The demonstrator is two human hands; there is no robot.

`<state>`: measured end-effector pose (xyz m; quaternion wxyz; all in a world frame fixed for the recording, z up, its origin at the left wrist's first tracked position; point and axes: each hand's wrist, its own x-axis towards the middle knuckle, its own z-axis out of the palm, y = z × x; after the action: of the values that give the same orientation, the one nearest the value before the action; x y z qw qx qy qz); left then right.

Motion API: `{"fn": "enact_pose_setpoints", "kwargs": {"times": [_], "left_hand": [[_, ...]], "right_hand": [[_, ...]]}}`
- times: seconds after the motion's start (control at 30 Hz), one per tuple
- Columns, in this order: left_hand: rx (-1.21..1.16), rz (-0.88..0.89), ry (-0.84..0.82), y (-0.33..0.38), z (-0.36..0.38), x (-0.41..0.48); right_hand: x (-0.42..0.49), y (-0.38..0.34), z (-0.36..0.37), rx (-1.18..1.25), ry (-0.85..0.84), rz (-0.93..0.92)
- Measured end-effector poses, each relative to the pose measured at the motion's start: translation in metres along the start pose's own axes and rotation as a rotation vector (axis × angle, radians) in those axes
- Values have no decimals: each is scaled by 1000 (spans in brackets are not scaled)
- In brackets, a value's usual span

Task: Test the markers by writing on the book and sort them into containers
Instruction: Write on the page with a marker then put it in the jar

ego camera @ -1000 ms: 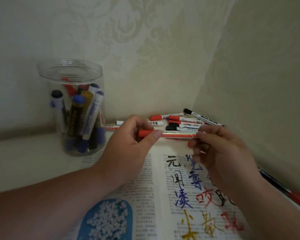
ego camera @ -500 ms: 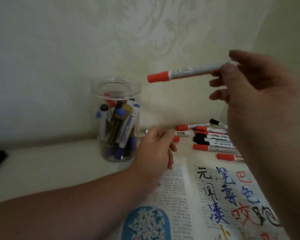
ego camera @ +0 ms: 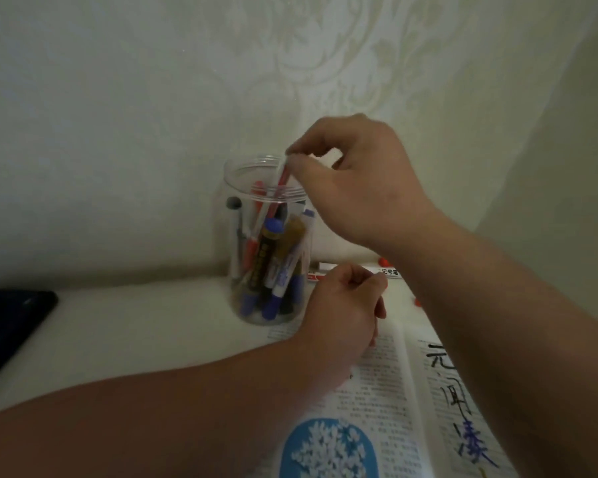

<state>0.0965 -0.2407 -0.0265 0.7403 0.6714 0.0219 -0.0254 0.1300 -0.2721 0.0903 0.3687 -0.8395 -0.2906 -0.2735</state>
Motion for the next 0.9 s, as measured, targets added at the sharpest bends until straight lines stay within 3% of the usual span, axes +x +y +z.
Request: {"fn": "enact_pose_setpoints", "kwargs": {"times": [0.1, 0.17, 0.27, 0.37, 0.4, 0.53, 0.9], "left_hand": [[0, 9, 13, -1, 0, 2], [-40, 3, 12, -2, 0, 2], [-79, 26, 3, -5, 1, 4], [-31, 53, -35, -9, 0, 6], [-15, 69, -55, -10, 0, 7], [74, 111, -72, -13, 4, 9], [307, 192, -130, -14, 8, -1]], "right_hand": [[-4, 3, -1, -125, -292, 9], [-6, 7, -8, -108, -345, 27], [-15, 21, -31, -29, -132, 14], [-37, 56, -67, -27, 109, 181], [-47, 69, -81, -115, 82, 277], [-105, 112, -114, -684, -372, 613], [-147, 142, -105, -655, -487, 526]]}}
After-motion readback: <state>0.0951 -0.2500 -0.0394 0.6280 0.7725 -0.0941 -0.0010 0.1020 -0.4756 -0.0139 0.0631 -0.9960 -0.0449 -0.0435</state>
